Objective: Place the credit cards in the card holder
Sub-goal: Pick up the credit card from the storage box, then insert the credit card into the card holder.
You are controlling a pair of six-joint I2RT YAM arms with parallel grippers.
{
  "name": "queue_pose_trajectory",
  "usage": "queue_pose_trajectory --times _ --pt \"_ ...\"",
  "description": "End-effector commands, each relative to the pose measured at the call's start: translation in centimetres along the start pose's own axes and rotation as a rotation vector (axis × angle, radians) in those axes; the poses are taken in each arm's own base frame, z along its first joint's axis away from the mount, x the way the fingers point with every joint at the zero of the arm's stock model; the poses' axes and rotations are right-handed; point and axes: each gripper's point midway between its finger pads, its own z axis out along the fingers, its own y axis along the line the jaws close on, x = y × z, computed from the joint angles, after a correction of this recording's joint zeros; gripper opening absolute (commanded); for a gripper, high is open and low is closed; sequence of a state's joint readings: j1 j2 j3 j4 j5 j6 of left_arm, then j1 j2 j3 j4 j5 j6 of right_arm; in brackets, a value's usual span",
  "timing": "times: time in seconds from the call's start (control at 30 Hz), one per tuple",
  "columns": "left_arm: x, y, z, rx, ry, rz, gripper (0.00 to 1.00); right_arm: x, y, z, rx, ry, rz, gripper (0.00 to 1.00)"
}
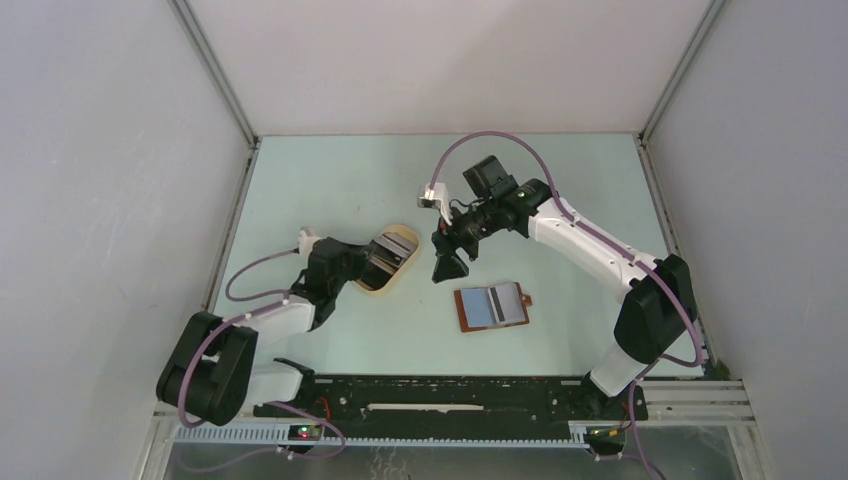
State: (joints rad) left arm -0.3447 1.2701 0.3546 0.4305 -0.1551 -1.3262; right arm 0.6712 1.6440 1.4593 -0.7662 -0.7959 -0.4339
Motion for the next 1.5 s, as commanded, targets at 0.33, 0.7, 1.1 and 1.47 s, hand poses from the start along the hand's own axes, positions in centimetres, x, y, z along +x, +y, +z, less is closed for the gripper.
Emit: queue_pose_trajectory --times 0.33,0.7,1.1,1.47 --pt "-0.8 0.0 -1.6 0.010 -0.026 0.040 0.00 -1.1 2.0 -0.6 -0.035 -0.028 -0.070 0.80" --pt "-0.5 -0.2 -4.7 0.081 0.011 0.193 0.00 -1.0 2.7 -0.7 -0.066 -0.030 -0.101 0.80" --pt "4.1 -9.8 -13.1 0.806 0.137 0.625 0.00 -0.4 6.2 -3.8 -0.070 -0.088 -0.305 0.80" --pt "11.7 -15.6 -20.0 1.376 0.197 0.966 0.00 2.6 7.2 -9.6 -0.016 -0.373 -0.238 1.00"
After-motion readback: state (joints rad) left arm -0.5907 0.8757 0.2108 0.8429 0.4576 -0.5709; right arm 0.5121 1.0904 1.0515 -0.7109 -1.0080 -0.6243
